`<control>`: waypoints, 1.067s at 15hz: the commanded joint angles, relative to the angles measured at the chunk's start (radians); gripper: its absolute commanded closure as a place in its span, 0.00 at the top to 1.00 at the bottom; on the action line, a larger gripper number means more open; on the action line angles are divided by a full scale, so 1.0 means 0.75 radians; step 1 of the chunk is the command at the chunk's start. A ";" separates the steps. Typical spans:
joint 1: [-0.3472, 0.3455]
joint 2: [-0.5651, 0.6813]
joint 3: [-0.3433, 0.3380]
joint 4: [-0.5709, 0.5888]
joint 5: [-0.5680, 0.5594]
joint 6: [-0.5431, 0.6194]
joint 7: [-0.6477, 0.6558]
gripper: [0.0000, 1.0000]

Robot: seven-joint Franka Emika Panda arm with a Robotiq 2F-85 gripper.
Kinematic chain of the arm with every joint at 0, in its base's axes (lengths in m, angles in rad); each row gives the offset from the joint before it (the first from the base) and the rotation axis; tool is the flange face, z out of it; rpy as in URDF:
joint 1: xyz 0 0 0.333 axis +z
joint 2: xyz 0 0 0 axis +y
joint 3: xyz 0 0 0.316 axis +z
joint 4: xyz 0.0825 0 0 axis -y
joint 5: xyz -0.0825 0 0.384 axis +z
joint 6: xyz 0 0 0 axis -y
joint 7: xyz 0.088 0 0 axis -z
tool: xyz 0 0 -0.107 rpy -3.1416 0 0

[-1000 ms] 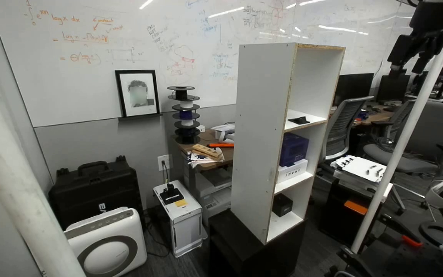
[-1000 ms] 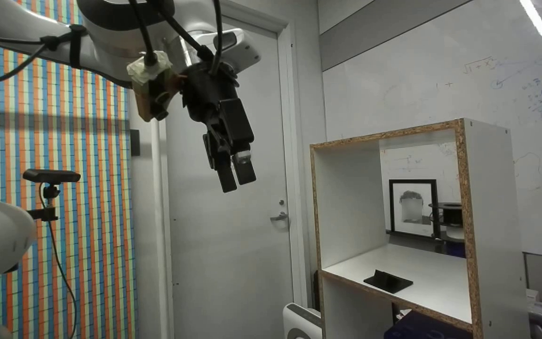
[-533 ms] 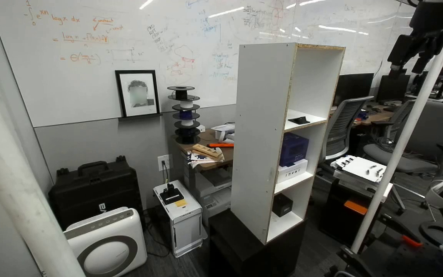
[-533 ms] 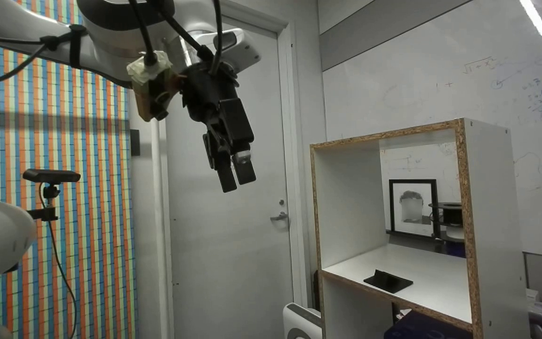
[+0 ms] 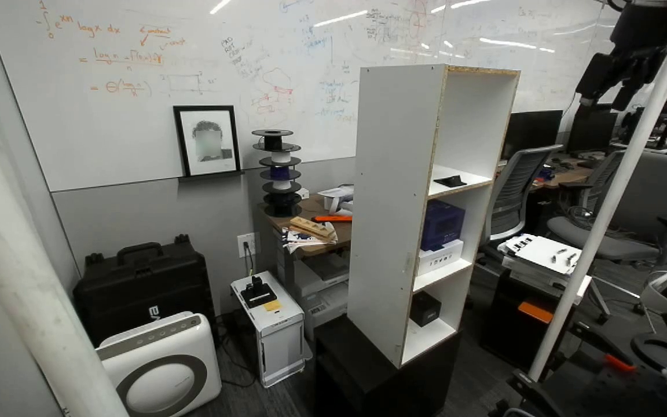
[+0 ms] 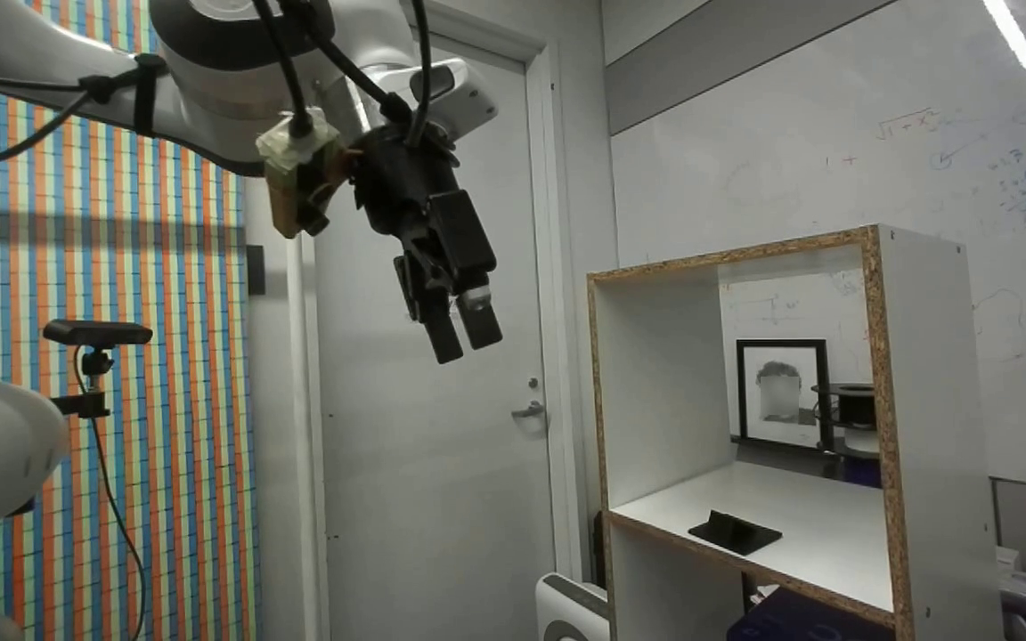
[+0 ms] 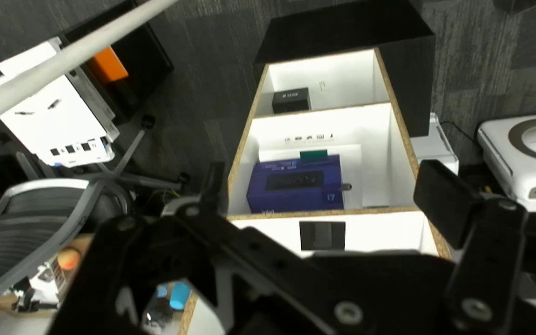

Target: Move the black object to the top of the shelf

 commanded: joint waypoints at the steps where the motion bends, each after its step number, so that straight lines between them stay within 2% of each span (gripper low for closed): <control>1: 0.055 0.070 -0.020 -0.046 -0.001 0.364 0.005 1.00; 3: 0.084 0.143 -0.043 -0.064 0.020 0.591 -0.035 1.00; 5: 0.148 0.266 -0.121 -0.065 0.093 0.816 -0.110 1.00; 7: 0.255 0.403 -0.243 -0.062 0.214 1.015 -0.239 1.00; 9: 0.432 0.518 -0.413 -0.051 0.397 1.126 -0.422 1.00; 10: 0.537 0.556 -0.509 -0.041 0.498 1.142 -0.528 1.00; 13: 0.822 0.626 -0.771 0.013 0.802 1.063 -0.836 1.00; 14: 0.899 0.647 -0.856 0.033 0.831 1.044 -0.881 1.00; 16: 0.977 0.715 -0.949 0.075 0.889 1.032 -0.934 1.00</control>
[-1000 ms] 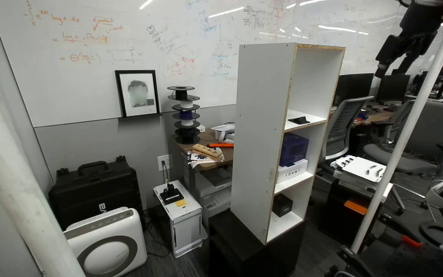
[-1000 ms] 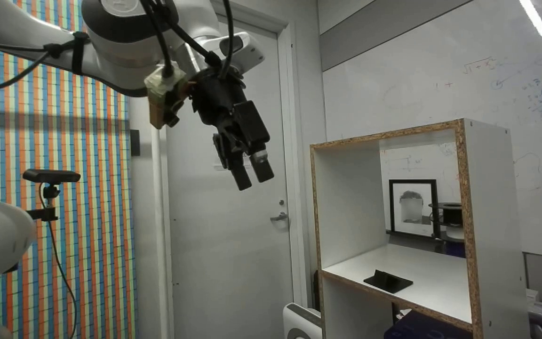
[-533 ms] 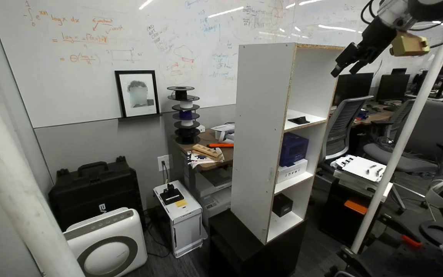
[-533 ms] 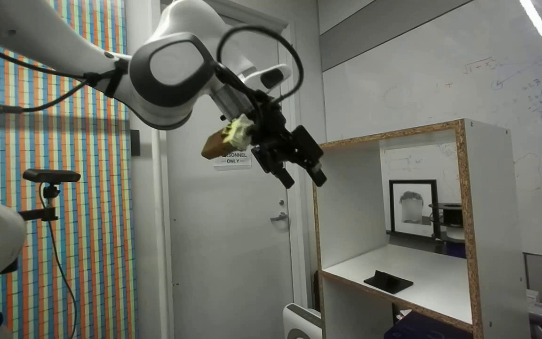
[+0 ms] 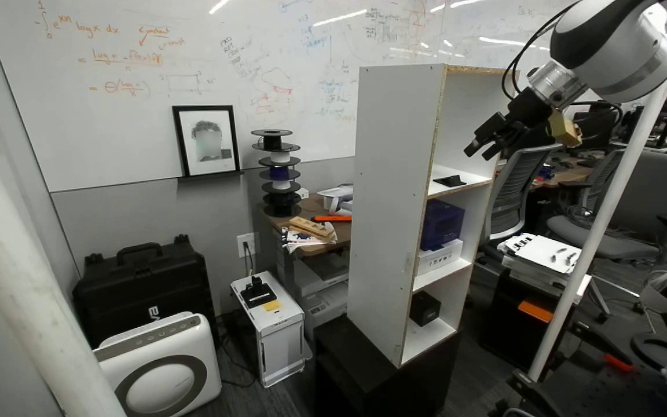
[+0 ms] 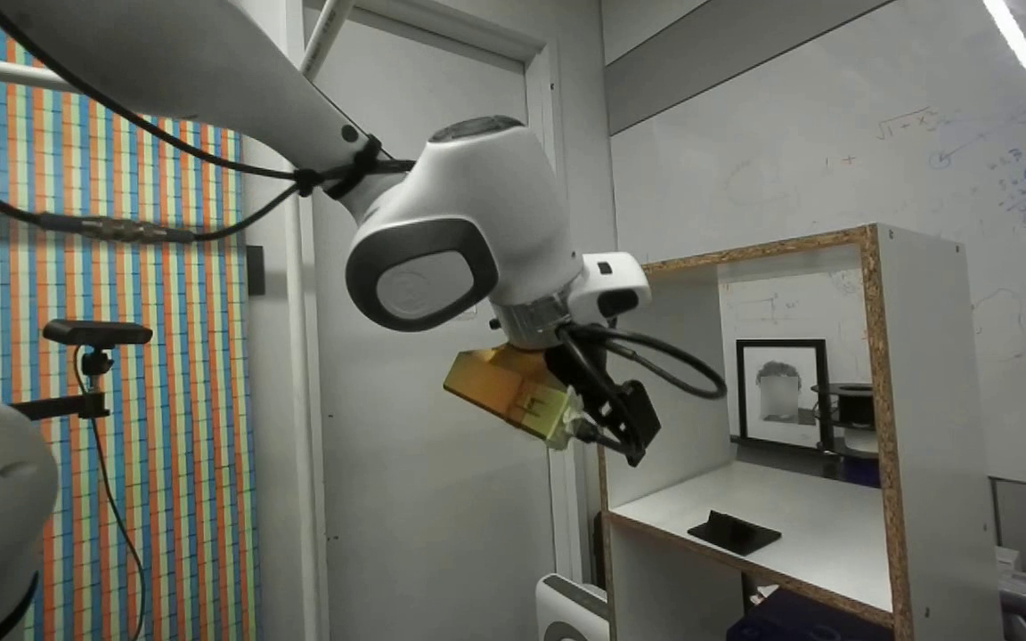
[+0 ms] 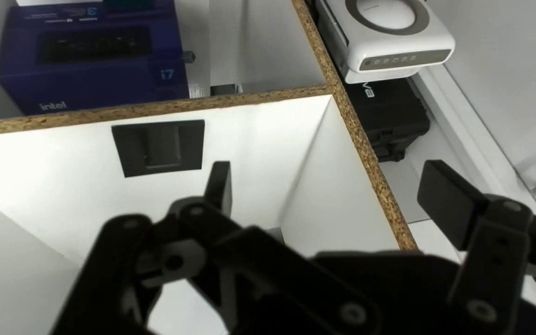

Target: Move the black object to the top of the shelf

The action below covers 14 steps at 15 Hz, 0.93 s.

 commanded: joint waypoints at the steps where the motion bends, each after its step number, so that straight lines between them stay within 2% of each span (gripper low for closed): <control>1: 0.144 0.130 -0.160 0.119 0.101 -0.038 -0.090 1.00; 8: 0.212 0.376 -0.242 0.234 0.154 0.073 -0.030 1.00; 14: 0.259 0.608 -0.236 0.371 0.316 0.114 -0.009 1.00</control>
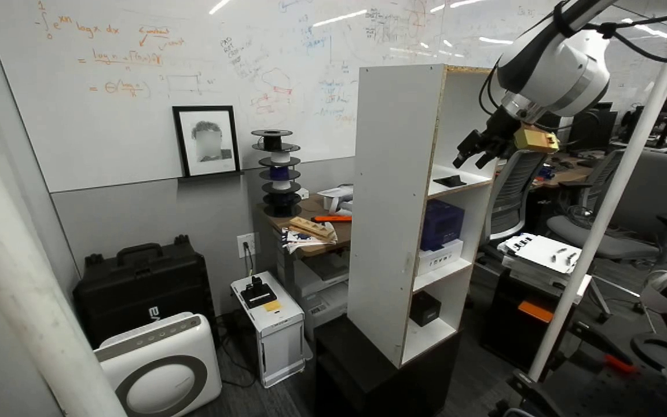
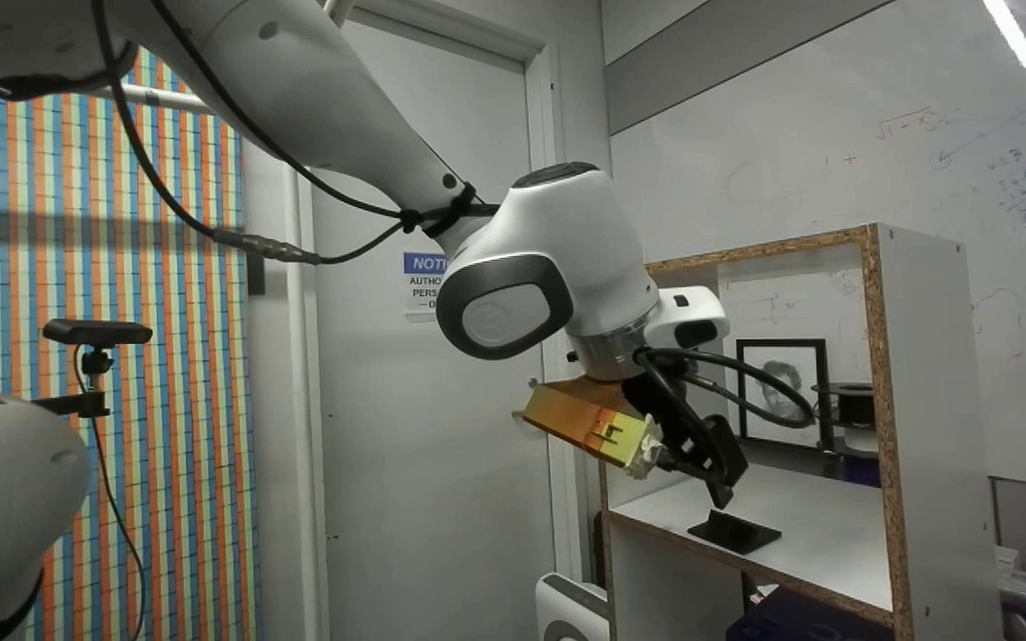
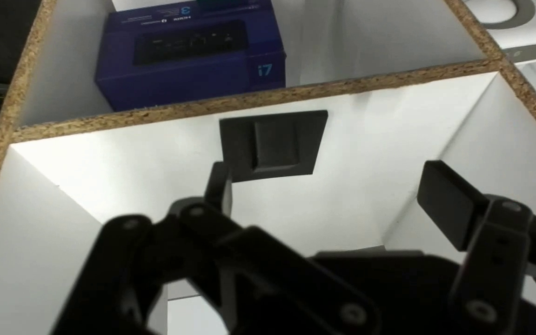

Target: Move the black object to the top of the shelf

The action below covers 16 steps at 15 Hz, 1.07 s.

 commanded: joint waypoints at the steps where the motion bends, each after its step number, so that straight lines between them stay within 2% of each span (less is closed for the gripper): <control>1: 0.039 0.189 0.000 0.129 0.132 0.027 0.022 1.00; 8: -0.015 0.383 0.067 0.247 0.358 -0.045 -0.011 1.00; 9: -0.024 0.409 0.075 0.259 0.377 -0.047 -0.010 0.96; 10: -0.033 0.427 0.082 0.270 0.390 -0.049 -0.015 0.73; 12: -0.049 0.450 0.091 0.284 0.392 -0.079 -0.009 0.69; 16: -0.065 0.468 0.082 0.292 0.363 -0.100 -0.002 0.36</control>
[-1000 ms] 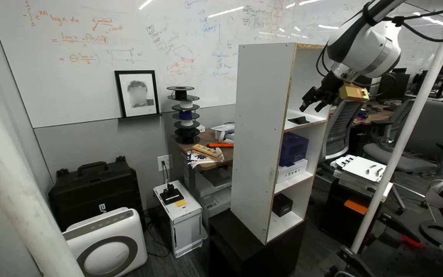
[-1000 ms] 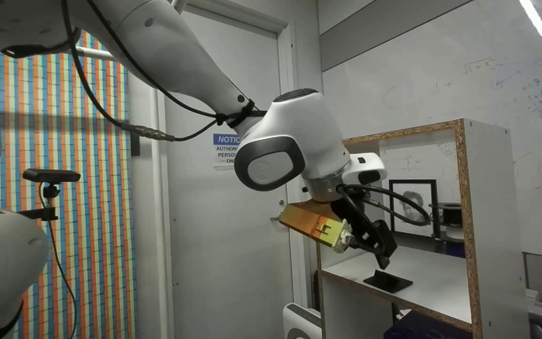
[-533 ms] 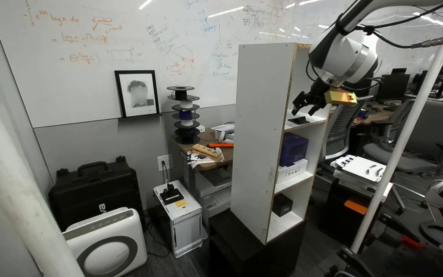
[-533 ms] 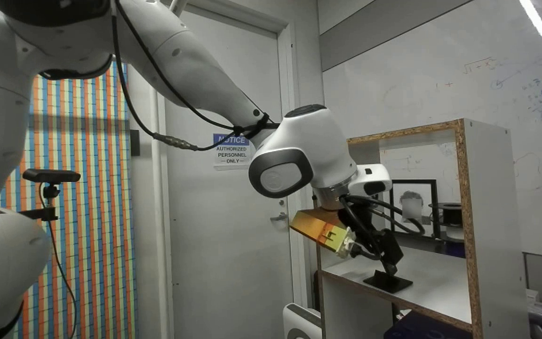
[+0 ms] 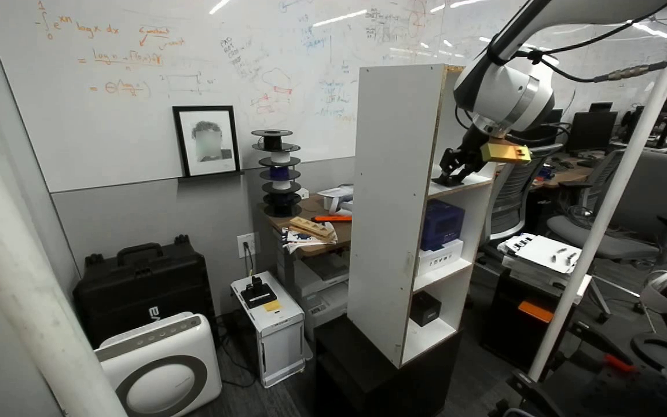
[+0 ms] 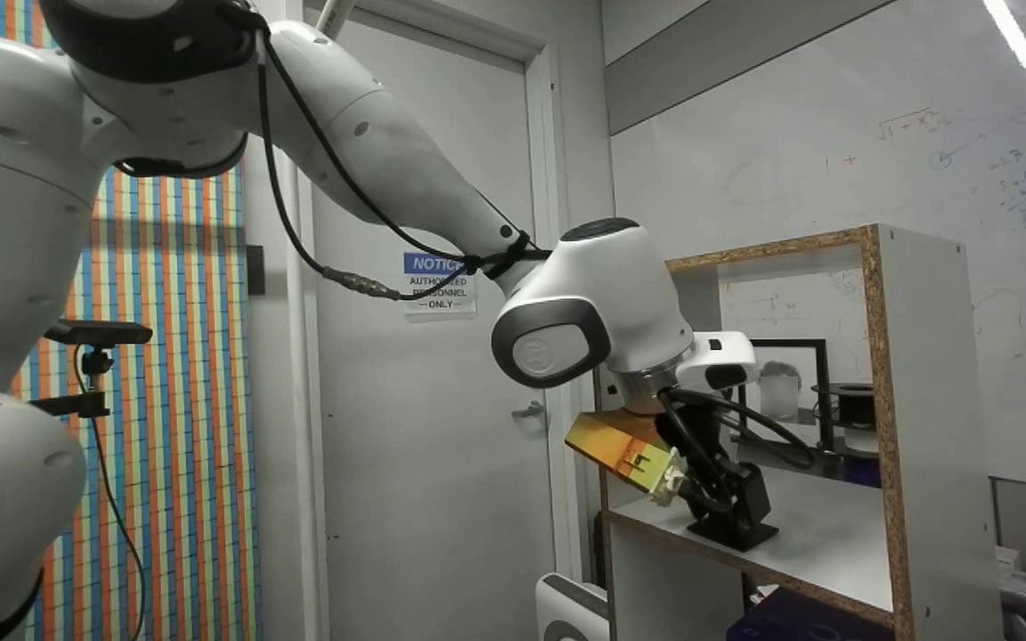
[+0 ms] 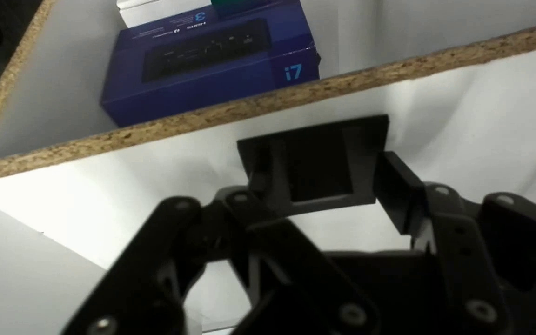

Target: Move the black object to the top of the shelf

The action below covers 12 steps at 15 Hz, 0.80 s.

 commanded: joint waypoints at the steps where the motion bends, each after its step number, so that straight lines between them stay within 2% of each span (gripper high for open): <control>1: -0.030 0.037 0.003 0.041 0.008 -0.036 -0.008 0.29; 3: -0.040 0.021 -0.004 0.029 -0.002 -0.053 -0.011 0.14; 4: -0.043 0.009 -0.009 0.023 -0.009 -0.068 -0.012 0.10; 5: -0.035 -0.009 -0.024 0.006 -0.033 -0.083 0.002 0.14; 6: -0.289 -0.113 0.231 -0.042 -0.269 -0.033 0.151 0.14; 7: -0.327 -0.133 0.256 -0.056 -0.349 -0.049 0.174 0.14; 8: -0.139 -0.135 0.055 -0.077 -0.342 -0.094 0.152 0.14; 9: -0.159 -0.186 0.056 -0.119 -0.464 -0.086 0.222 0.14; 12: -0.094 -0.317 -0.089 -0.220 -0.807 -0.063 0.374 0.14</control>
